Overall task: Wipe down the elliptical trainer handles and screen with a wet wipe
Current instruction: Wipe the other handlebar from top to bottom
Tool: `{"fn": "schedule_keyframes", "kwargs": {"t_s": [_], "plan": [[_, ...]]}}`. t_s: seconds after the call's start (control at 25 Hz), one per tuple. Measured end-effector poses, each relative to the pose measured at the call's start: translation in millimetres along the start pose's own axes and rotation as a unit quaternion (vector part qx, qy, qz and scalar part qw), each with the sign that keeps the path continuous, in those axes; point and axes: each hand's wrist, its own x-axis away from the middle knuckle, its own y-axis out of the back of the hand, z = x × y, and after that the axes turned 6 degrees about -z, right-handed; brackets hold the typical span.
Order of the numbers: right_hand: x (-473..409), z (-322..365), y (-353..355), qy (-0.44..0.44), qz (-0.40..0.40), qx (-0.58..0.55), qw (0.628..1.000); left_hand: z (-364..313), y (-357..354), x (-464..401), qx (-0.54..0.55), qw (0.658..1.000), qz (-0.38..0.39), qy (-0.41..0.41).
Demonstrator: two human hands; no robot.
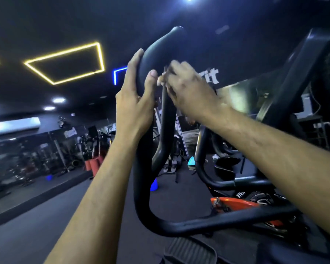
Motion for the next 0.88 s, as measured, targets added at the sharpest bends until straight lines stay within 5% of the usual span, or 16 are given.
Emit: {"fn": "schedule_keyframes", "kwargs": {"t_s": [0.16,0.4,0.64,0.88], "plan": [[18,-3,1,0.126,0.077,-0.020,0.989,-2,-1,1,-0.009,0.999,-0.029,0.017],[-15,-39,11,0.085,-0.057,-0.074,0.992,-14,-8,2,-0.055,0.996,-0.050,0.051],[-7,-31,13,0.220,0.023,-0.040,0.974,-15,-10,6,-0.091,0.991,-0.064,0.073],[-23,-40,23,0.135,0.040,-0.046,0.989,-19,-13,5,-0.087,0.990,-0.071,0.083]]}}
